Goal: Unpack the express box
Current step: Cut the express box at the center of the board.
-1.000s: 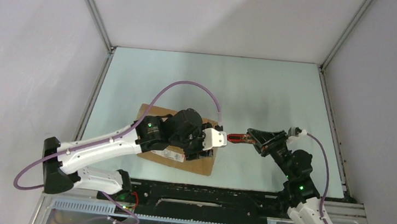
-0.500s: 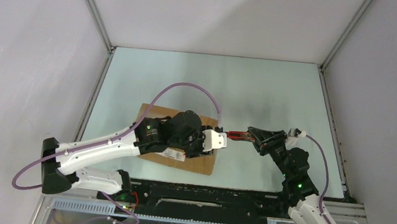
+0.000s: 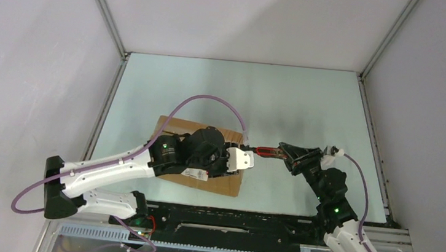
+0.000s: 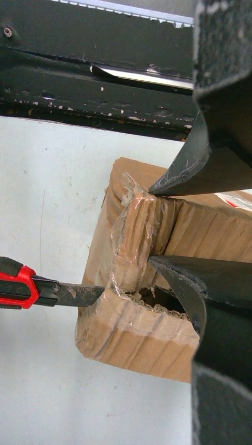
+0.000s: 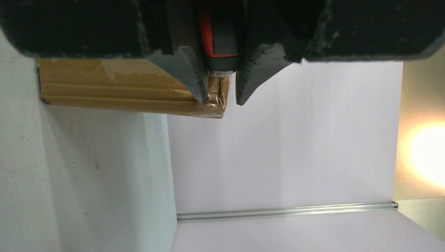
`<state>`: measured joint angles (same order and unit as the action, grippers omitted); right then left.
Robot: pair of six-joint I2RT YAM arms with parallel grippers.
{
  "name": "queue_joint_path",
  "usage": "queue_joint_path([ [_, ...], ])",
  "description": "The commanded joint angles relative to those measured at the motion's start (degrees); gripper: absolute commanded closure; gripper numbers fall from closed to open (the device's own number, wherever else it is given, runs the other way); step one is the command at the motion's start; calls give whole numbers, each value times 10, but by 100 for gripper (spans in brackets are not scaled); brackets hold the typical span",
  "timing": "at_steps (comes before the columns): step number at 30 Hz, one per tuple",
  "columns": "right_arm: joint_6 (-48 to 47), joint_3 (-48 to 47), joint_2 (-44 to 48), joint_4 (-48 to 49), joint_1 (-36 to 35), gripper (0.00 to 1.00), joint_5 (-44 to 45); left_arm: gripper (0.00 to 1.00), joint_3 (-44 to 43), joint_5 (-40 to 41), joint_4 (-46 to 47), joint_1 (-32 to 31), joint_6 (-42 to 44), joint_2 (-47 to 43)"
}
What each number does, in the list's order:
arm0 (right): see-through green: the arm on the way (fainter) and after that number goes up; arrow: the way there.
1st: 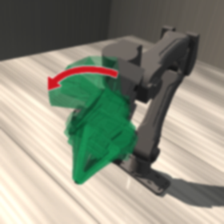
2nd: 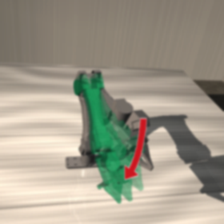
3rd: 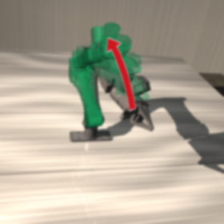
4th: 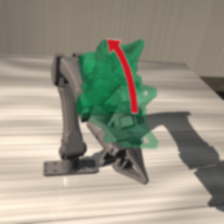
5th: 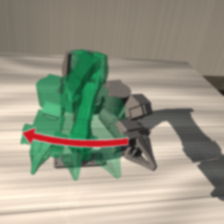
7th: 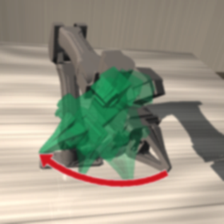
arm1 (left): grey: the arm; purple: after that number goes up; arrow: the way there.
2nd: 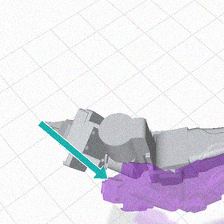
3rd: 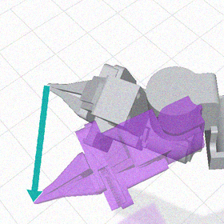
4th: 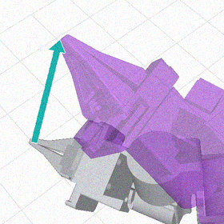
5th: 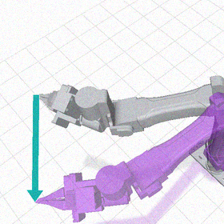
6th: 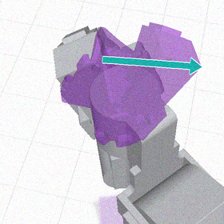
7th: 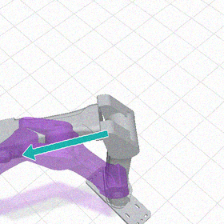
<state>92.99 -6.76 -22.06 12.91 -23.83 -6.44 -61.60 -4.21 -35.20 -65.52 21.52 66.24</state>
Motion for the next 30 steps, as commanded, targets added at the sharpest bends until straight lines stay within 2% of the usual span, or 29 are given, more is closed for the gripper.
queue_joint_path([
  [1,23,-1,12,38,-5,100,9,86,26,2,-20,-3,0,5],
  [8,25,-5,26,18,-4,100,14,90,27,6,-15,-4,2,2],
  [12,32,-3,1,37,-10,100,4,100,31,15,-4,-6,4,-2],
  [19,20,-26,-28,22,-41,100,13,100,59,31,51,-20,34,-19],
  [24,48,-18,-43,54,-54,100,4,100,79,39,77,-29,55,-11],
  [30,40,-40,-63,46,-101,100,28,100,93,40,113,-34,62,-3],
])
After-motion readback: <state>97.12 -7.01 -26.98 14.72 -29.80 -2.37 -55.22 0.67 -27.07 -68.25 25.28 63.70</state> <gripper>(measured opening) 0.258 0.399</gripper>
